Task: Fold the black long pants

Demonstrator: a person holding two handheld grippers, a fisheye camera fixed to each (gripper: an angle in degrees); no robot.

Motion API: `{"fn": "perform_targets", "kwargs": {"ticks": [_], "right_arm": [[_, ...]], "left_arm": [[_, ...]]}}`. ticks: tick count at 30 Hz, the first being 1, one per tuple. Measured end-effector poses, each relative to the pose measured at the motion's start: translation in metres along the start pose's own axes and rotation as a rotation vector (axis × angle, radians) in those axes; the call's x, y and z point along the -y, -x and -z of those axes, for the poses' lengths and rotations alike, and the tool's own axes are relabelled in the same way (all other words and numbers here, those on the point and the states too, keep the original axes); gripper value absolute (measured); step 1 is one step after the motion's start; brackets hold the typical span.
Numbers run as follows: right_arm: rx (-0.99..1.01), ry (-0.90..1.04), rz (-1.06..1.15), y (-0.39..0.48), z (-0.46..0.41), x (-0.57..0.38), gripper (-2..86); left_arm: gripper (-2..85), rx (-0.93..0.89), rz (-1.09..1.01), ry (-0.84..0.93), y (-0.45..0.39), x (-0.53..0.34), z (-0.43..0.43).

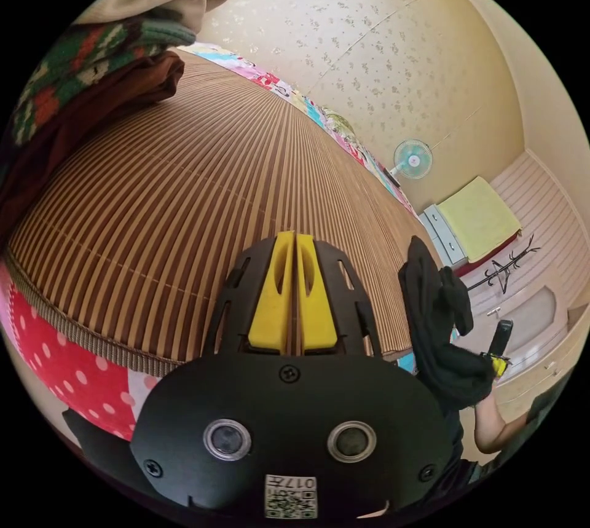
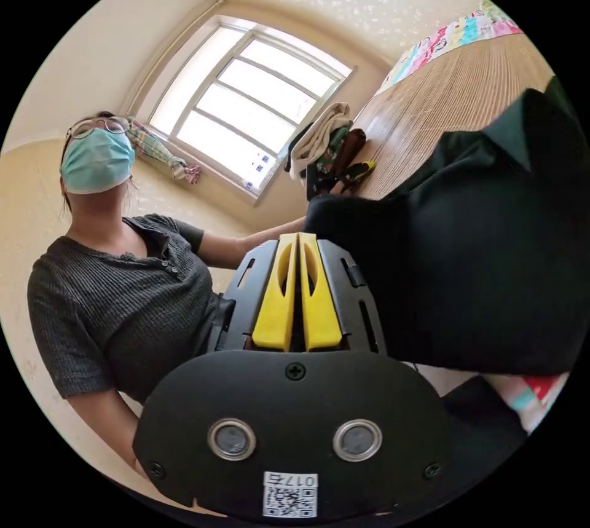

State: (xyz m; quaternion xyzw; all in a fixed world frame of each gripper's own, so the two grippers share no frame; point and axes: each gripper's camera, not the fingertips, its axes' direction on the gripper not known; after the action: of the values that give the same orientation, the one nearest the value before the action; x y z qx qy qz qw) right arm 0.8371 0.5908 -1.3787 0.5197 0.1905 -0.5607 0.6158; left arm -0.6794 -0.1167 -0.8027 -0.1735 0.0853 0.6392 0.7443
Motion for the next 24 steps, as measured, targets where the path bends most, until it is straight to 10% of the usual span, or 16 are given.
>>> {"fn": "perform_targets", "kwargs": {"ticks": [8,18,24], "right_arm": [[-0.669,-0.466,-0.359,-0.038,0.213,-0.030,9.0],[-0.526,-0.512,-0.629,-0.154,0.249,0.018,6.0],[-0.185,-0.537,-0.227,-0.071,0.214,0.013,3.3]], "left_arm": [[-1.0,0.002,-0.005,-0.006,-0.002,0.011,-0.012],[3.1,0.113,-0.020,0.035,-0.047,0.024,-0.010],[8.5,-0.325,-0.300,-0.052,-0.216,0.013,0.005]]}}
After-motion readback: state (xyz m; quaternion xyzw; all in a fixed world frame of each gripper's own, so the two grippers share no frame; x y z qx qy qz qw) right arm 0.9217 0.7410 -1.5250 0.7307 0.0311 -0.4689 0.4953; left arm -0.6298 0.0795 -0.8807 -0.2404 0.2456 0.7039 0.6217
